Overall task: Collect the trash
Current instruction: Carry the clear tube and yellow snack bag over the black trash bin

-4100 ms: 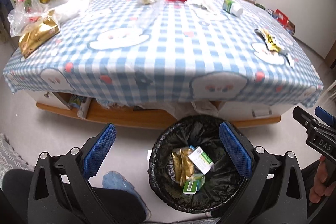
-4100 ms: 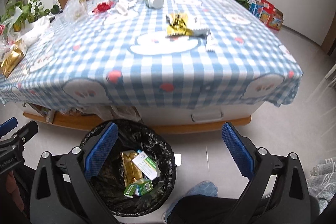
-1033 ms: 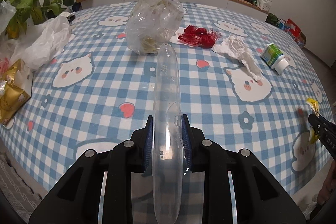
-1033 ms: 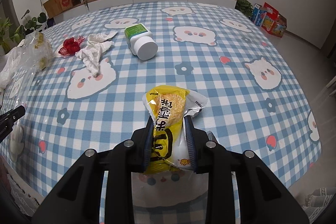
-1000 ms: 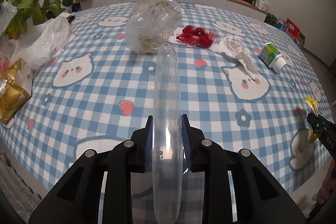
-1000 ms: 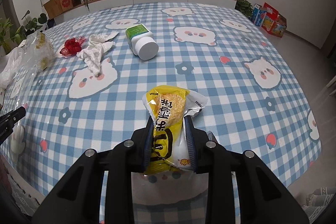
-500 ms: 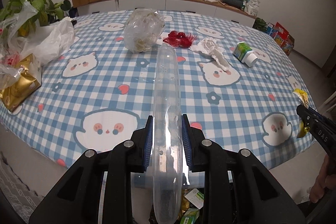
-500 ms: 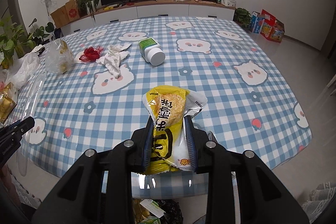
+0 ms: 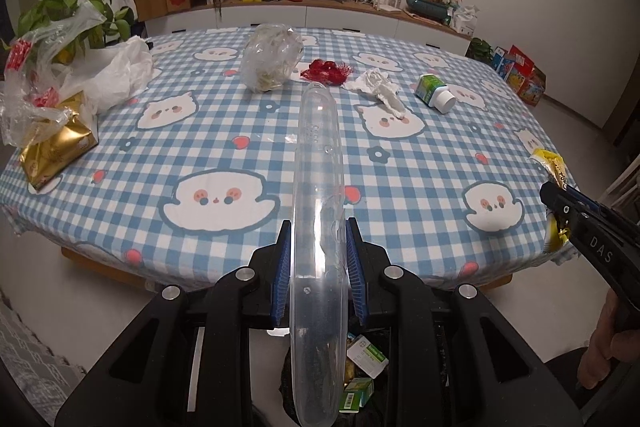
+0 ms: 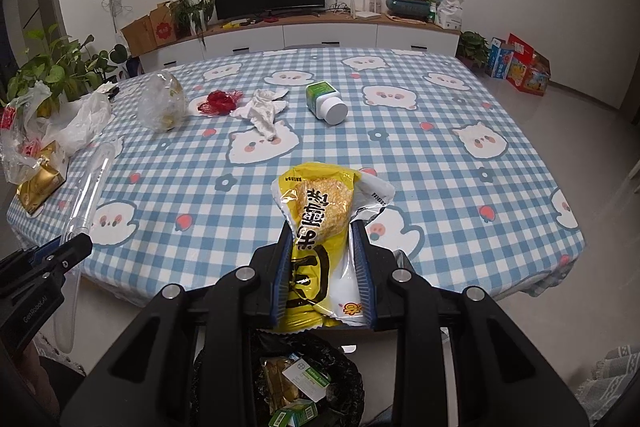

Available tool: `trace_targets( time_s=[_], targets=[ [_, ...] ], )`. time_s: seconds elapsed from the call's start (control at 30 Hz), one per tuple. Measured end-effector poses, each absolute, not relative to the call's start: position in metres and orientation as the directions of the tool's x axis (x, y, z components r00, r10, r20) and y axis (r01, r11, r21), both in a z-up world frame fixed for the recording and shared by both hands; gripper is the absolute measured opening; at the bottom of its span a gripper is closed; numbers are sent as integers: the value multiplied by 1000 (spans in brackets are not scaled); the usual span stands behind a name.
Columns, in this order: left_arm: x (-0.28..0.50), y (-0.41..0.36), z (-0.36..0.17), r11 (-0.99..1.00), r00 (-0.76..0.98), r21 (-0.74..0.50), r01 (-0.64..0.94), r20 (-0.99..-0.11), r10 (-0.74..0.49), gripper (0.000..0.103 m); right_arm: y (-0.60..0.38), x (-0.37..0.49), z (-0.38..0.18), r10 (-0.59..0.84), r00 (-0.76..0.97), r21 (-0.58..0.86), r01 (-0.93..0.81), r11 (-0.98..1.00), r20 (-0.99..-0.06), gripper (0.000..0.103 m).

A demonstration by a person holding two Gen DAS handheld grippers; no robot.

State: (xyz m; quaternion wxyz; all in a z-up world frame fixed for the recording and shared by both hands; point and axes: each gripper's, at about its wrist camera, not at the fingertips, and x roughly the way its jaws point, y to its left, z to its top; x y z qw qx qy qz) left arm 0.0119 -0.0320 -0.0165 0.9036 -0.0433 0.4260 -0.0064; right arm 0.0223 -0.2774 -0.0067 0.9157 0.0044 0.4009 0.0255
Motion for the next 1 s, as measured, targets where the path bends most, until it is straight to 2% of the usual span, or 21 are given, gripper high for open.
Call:
trace_targets(
  time_s=[0.47,1.0],
  targets=[
    [-41,-27,-27,996,625,-85,-38,-780,-43,25,-262,-26,-12,81,659,49,-68,997,-747,27],
    [-92,-11,-57,993,581,-88,-85,-814,-22,25,-241,-74,-46,95,595,47,-95,994,-798,27]
  ],
)
